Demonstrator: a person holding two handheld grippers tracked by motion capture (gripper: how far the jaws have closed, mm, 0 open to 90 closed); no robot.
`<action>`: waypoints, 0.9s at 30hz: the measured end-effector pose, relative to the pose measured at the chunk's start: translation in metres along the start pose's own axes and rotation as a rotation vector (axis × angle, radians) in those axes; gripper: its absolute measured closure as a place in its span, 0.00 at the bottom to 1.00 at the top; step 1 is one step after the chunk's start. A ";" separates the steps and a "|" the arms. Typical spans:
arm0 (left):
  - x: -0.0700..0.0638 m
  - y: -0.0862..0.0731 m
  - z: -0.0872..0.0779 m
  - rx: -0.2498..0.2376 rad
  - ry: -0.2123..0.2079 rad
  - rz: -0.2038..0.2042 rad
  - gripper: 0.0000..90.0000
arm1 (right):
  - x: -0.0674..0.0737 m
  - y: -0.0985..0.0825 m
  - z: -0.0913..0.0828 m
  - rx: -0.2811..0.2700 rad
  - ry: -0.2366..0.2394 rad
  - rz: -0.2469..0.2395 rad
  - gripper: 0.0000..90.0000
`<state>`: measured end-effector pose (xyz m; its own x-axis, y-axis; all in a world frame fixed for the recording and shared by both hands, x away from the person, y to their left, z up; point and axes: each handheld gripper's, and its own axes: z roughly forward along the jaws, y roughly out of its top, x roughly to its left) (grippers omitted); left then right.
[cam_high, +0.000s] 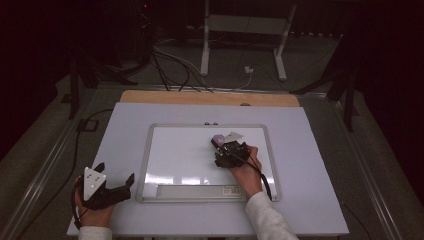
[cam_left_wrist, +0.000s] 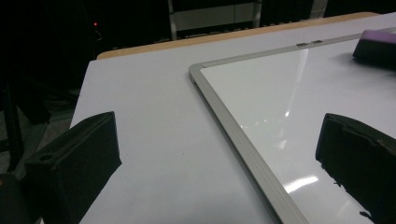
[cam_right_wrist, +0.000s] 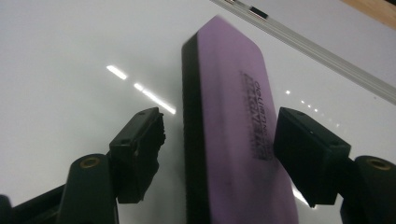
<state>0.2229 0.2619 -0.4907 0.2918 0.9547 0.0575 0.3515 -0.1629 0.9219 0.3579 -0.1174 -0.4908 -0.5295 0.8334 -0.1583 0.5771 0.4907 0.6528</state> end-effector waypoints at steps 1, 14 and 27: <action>0.000 0.000 0.000 0.001 0.001 0.000 0.01 | -0.001 0.000 0.000 0.004 -0.006 -0.002 0.36; 0.000 0.000 0.000 0.002 0.001 -0.001 0.01 | -0.009 -0.003 0.005 0.066 -0.044 0.015 0.62; 0.000 0.000 0.000 0.004 0.001 0.000 0.01 | -0.011 -0.004 -0.002 0.022 -0.056 0.055 0.69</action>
<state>0.2231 0.2623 -0.4911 0.2907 0.9550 0.0584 0.3548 -0.1643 0.9204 0.3606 -0.1290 -0.4902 -0.4611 0.8719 -0.1646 0.6181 0.4487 0.6454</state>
